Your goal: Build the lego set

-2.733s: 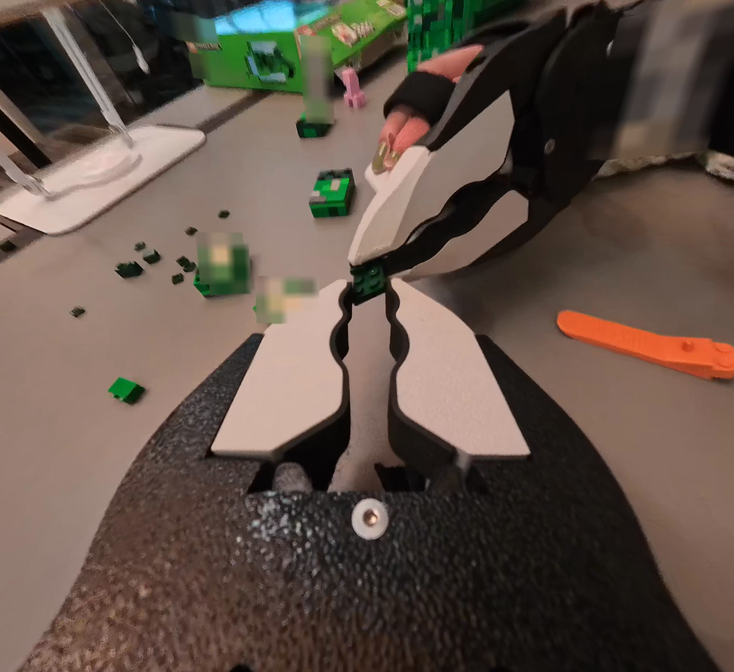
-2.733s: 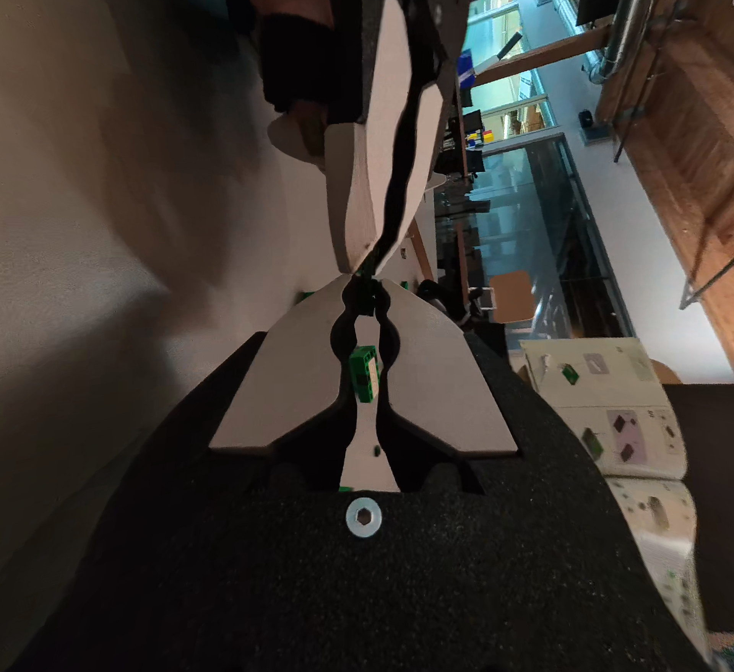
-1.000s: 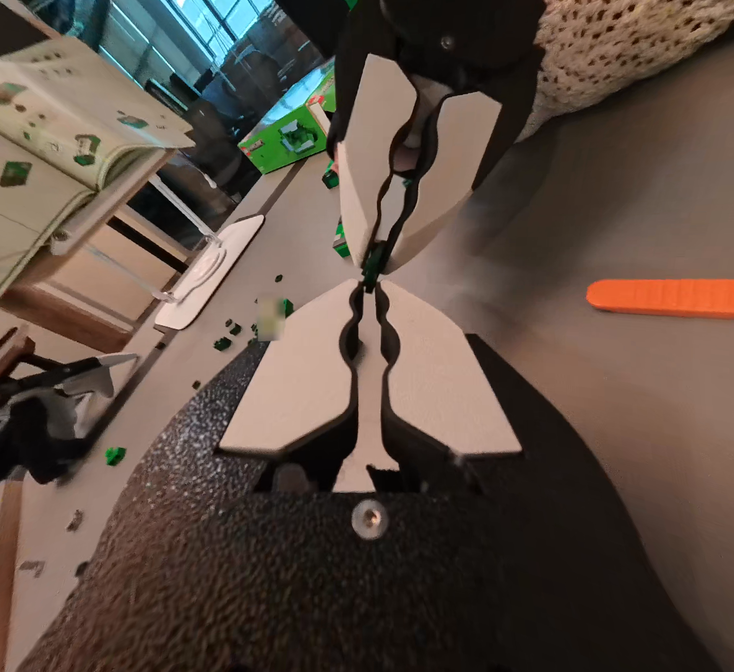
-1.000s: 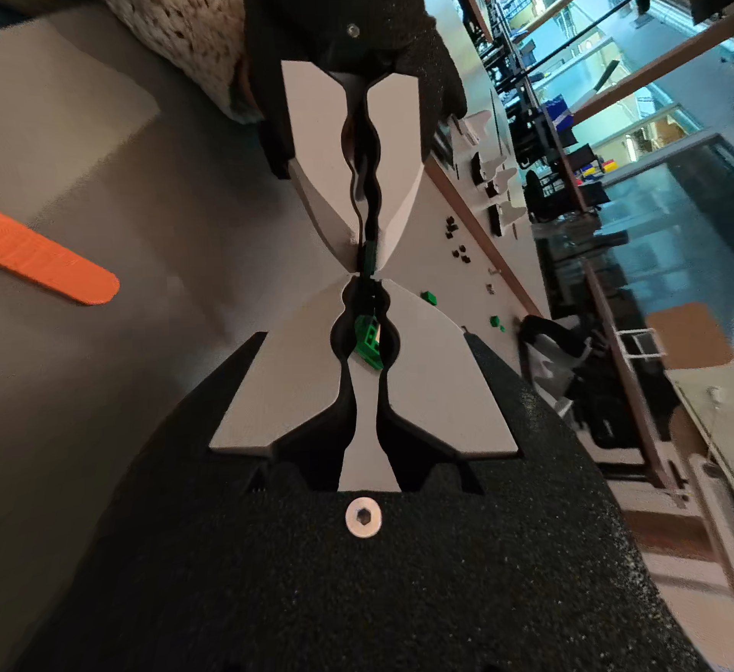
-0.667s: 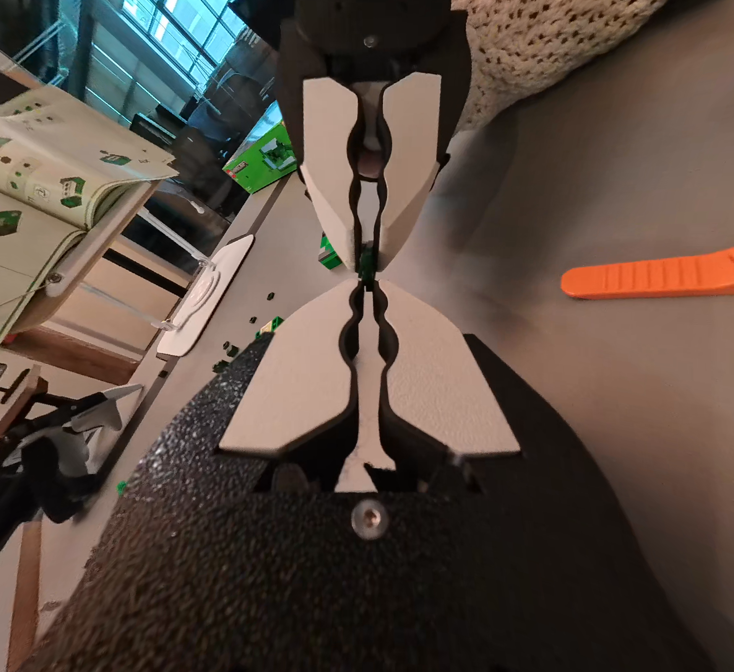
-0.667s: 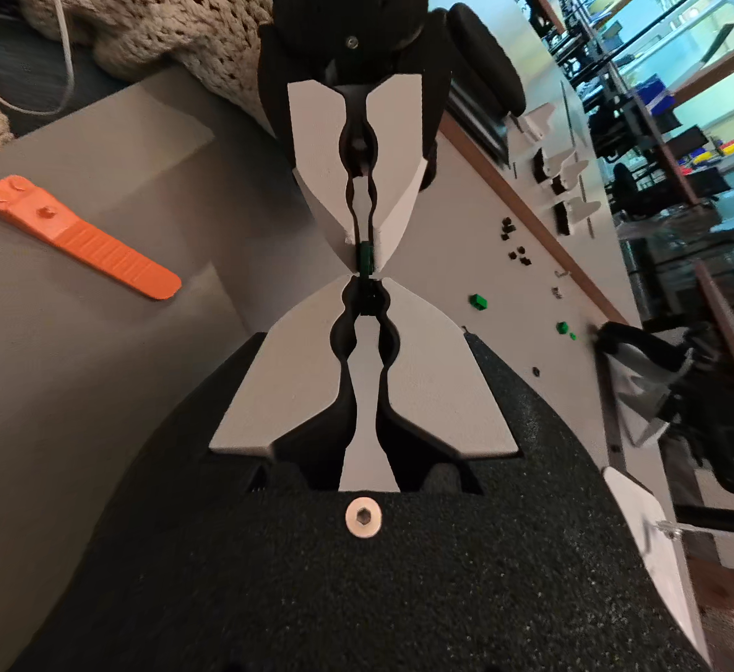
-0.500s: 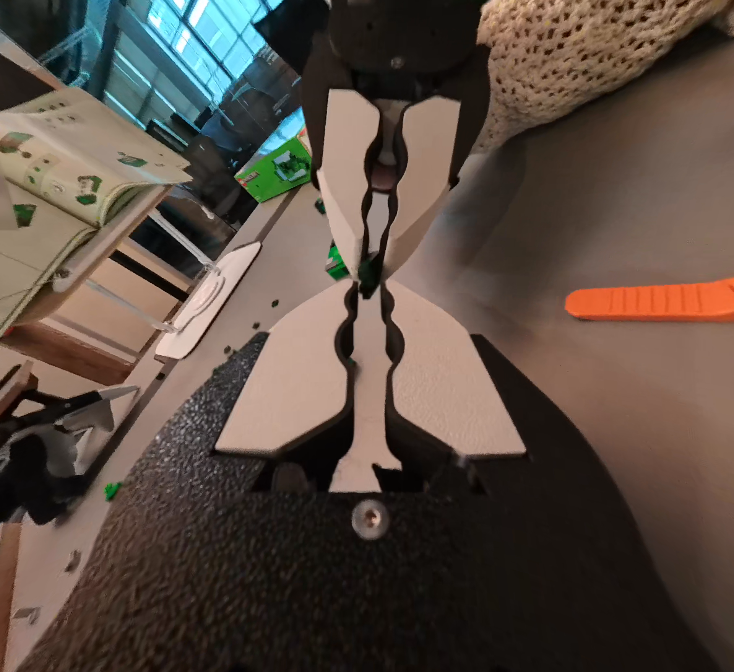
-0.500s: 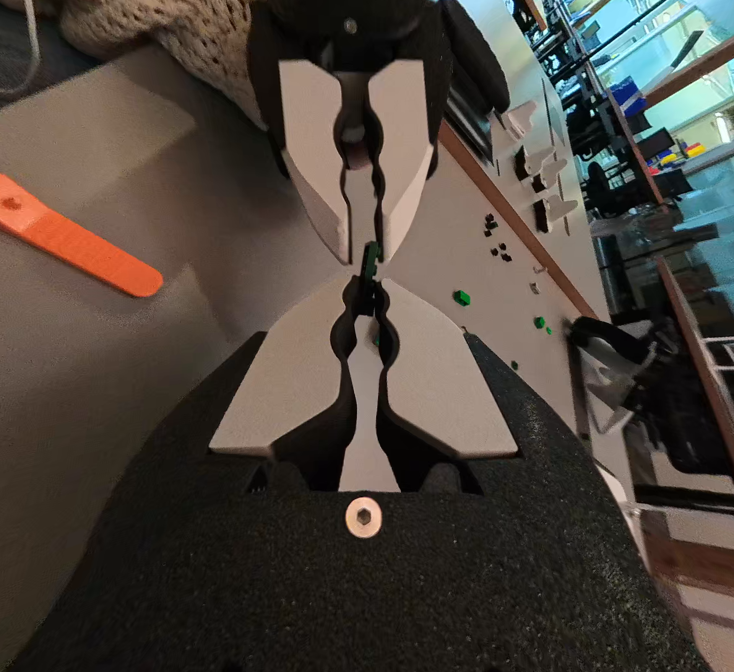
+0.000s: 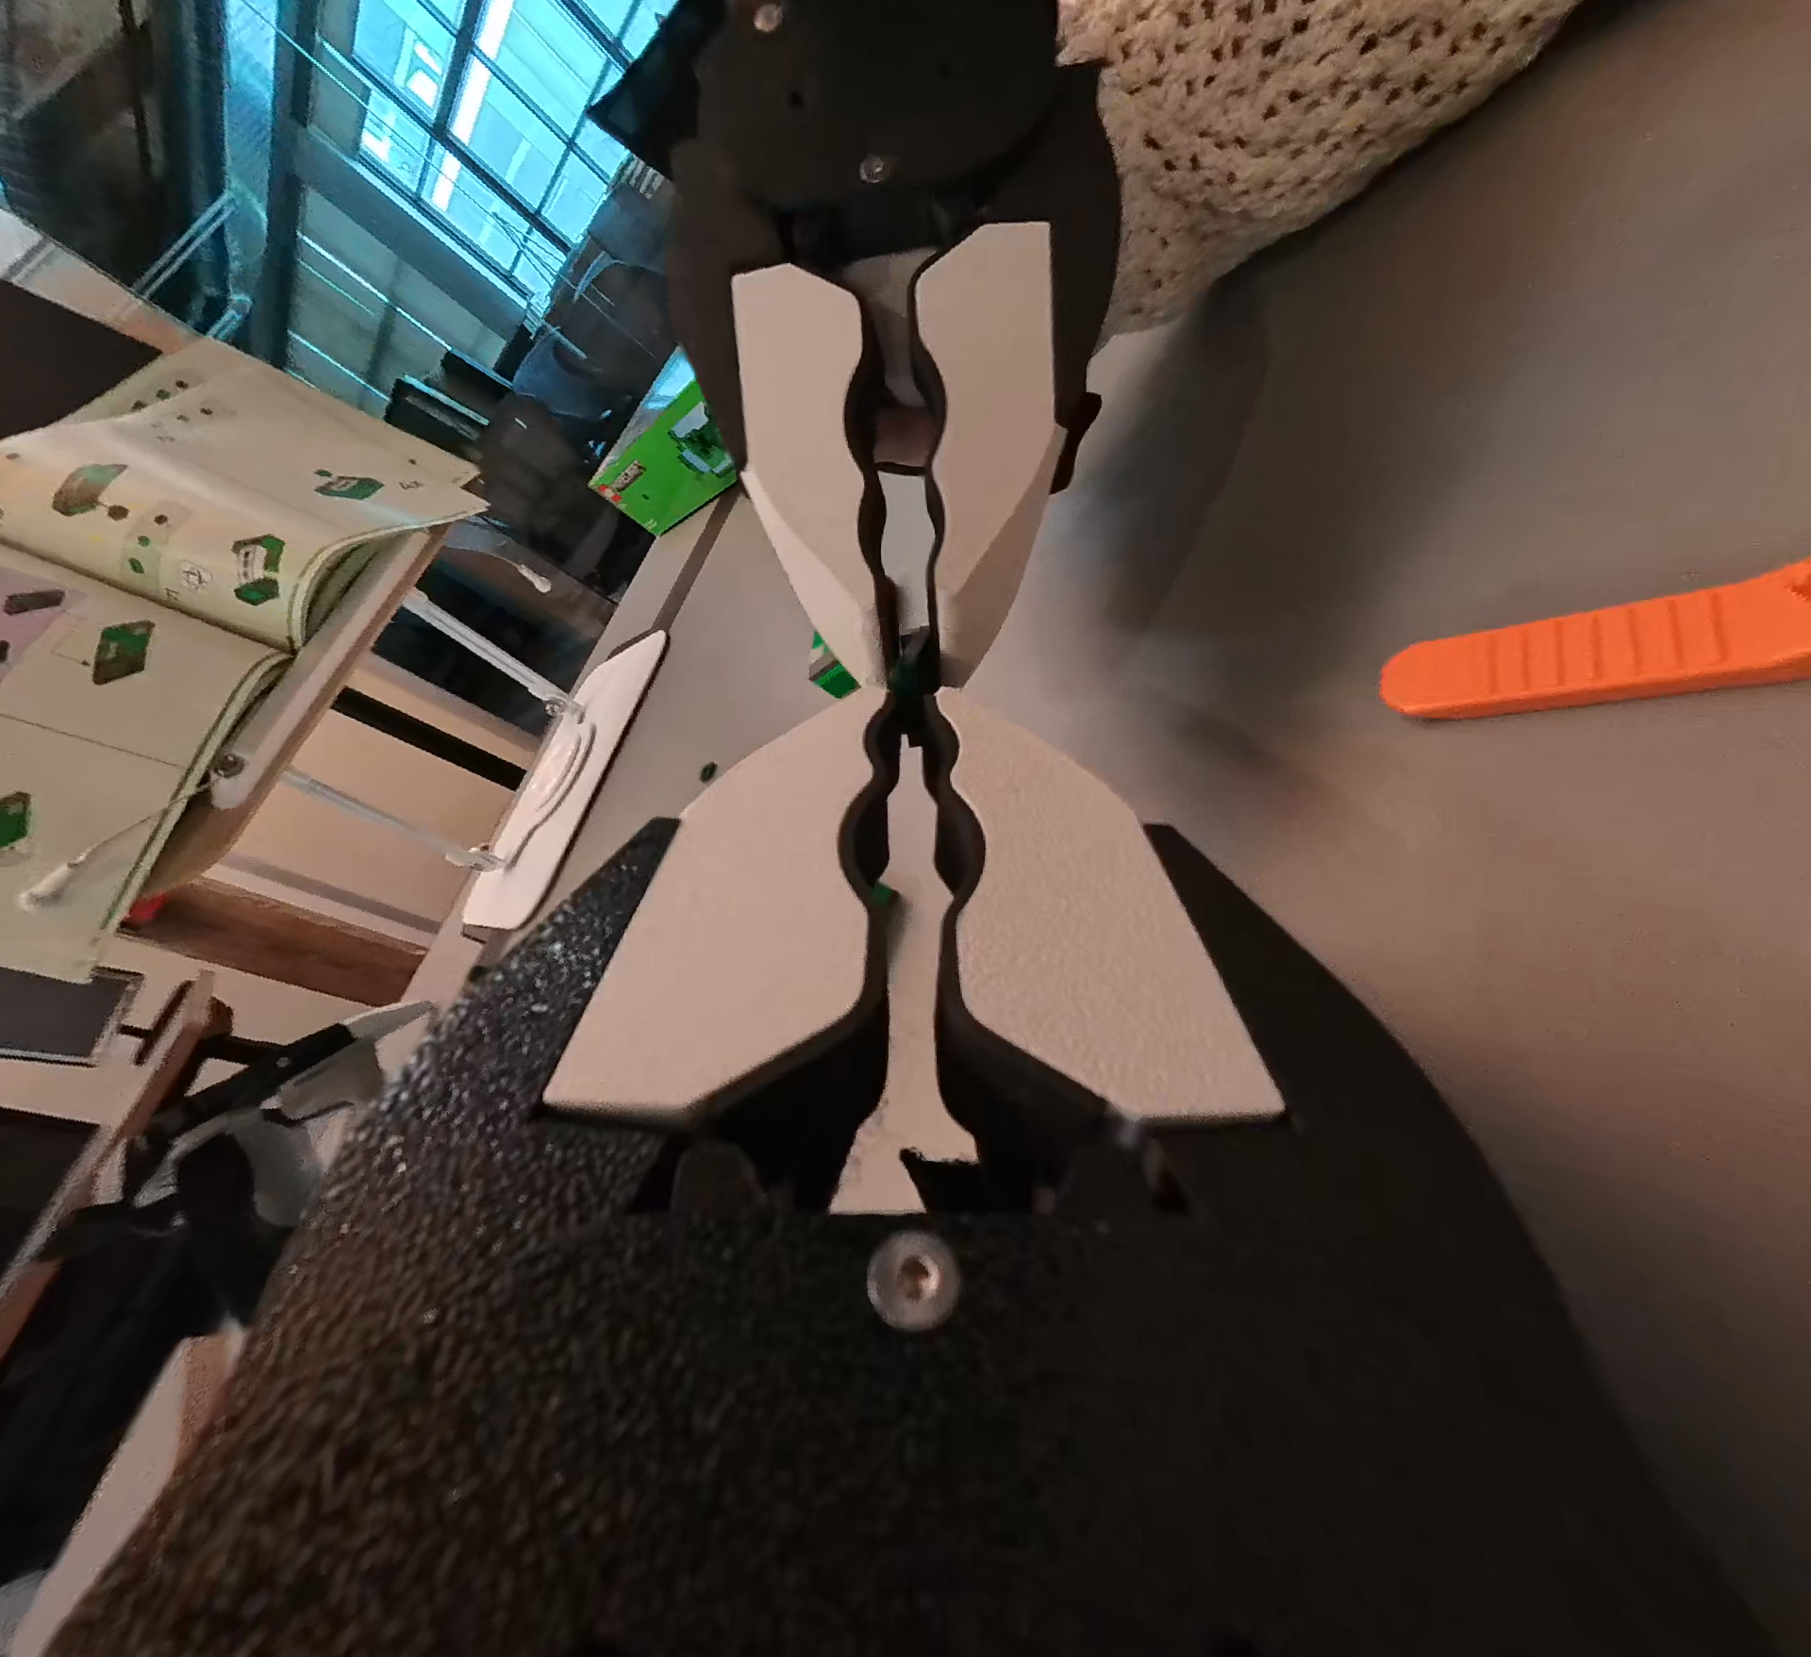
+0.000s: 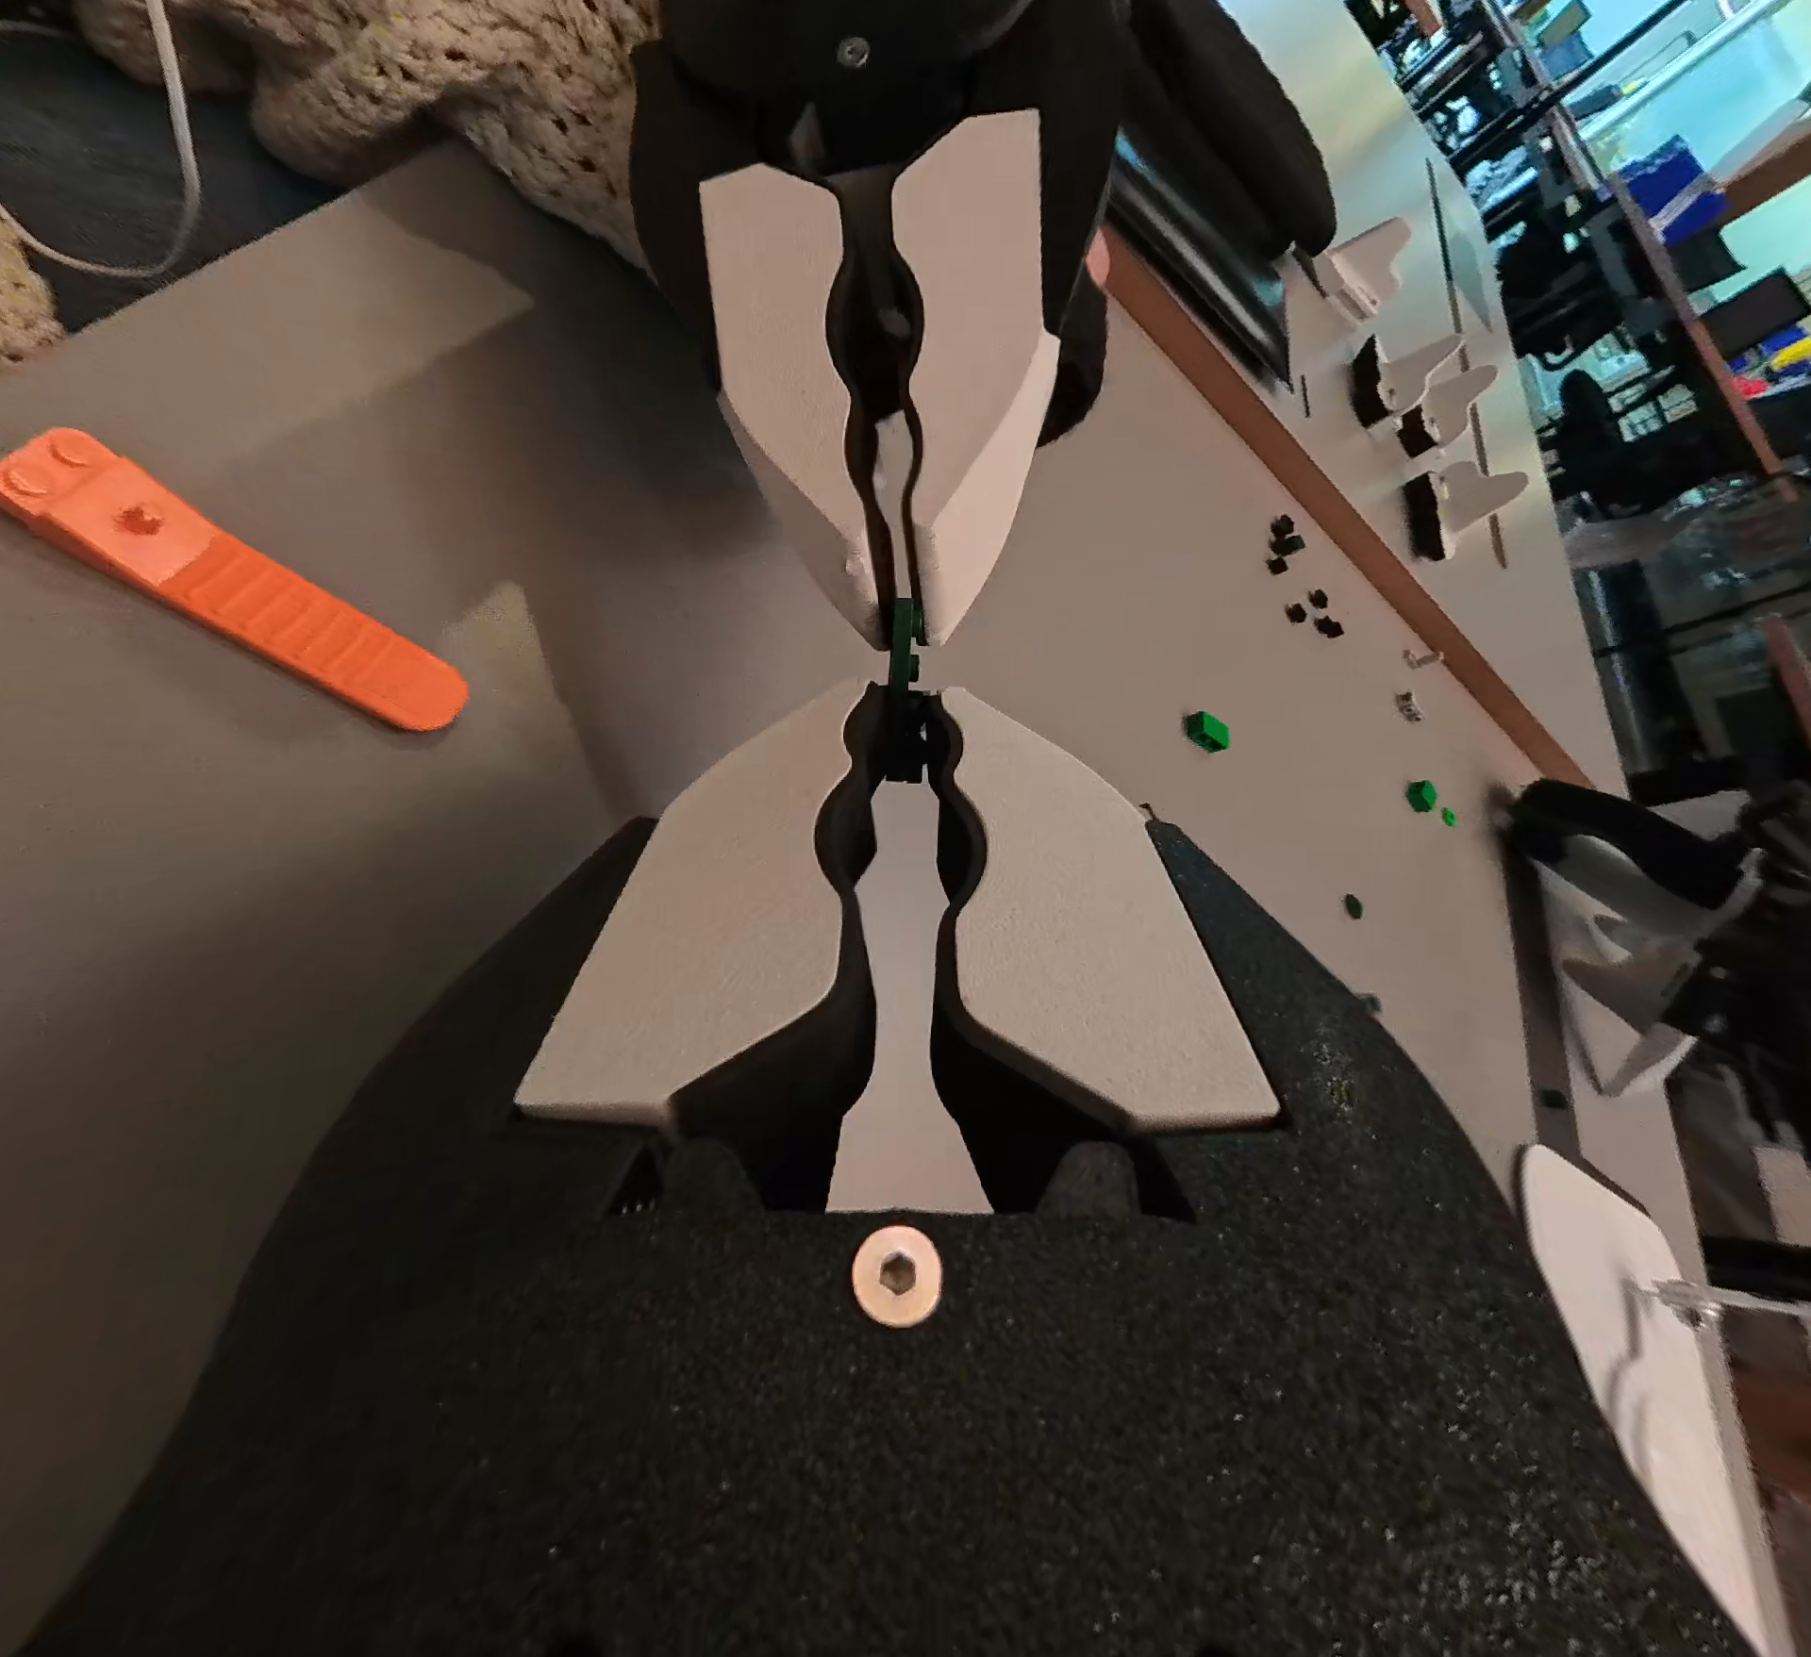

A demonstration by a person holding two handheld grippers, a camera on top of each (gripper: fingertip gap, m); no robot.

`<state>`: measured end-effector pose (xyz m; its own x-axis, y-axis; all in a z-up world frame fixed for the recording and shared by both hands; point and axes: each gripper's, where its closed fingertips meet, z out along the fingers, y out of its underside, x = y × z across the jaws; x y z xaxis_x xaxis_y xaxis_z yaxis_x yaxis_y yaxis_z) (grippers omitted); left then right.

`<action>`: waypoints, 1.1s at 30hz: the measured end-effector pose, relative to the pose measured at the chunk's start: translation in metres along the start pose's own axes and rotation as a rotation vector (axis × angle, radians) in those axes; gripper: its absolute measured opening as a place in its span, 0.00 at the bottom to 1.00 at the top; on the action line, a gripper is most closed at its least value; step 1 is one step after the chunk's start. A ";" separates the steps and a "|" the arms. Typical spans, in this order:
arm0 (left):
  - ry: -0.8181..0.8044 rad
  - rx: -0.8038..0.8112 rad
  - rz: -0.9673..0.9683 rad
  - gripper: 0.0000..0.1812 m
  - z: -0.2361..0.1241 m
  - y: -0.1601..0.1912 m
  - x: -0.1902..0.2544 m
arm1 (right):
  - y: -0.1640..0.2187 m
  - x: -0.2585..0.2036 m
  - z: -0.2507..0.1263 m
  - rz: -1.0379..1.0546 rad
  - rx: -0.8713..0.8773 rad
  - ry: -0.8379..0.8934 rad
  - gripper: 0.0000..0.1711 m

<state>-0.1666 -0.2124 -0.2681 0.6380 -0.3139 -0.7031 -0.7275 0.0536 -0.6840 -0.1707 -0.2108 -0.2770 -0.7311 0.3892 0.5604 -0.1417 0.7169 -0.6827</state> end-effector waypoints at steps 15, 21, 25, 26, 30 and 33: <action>-0.008 0.009 0.141 0.02 0.004 -0.008 0.008 | 0.000 -0.012 -0.007 0.062 0.030 -0.169 0.04; -0.092 0.044 -0.143 0.03 0.003 -0.003 -0.016 | 0.001 0.019 -0.005 -0.201 -0.025 0.181 0.04; -0.070 0.121 -0.409 0.22 0.000 -0.005 -0.027 | 0.001 0.036 -0.011 -0.480 -0.131 0.410 0.04; -0.057 0.131 -0.461 0.24 0.000 -0.005 -0.028 | 0.001 0.035 -0.010 -0.533 -0.156 0.427 0.04; -0.014 0.112 -0.542 0.22 0.003 0.000 -0.025 | 0.002 0.037 -0.006 -0.705 -0.252 0.512 0.04; 0.007 0.105 -0.556 0.16 0.005 0.000 -0.022 | -0.001 0.036 -0.003 -0.767 -0.271 0.544 0.04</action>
<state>-0.1797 -0.2007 -0.2534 0.9163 -0.3279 -0.2300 -0.2528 -0.0282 -0.9671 -0.1951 -0.1961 -0.2551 -0.0875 -0.0728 0.9935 -0.2426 0.9688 0.0496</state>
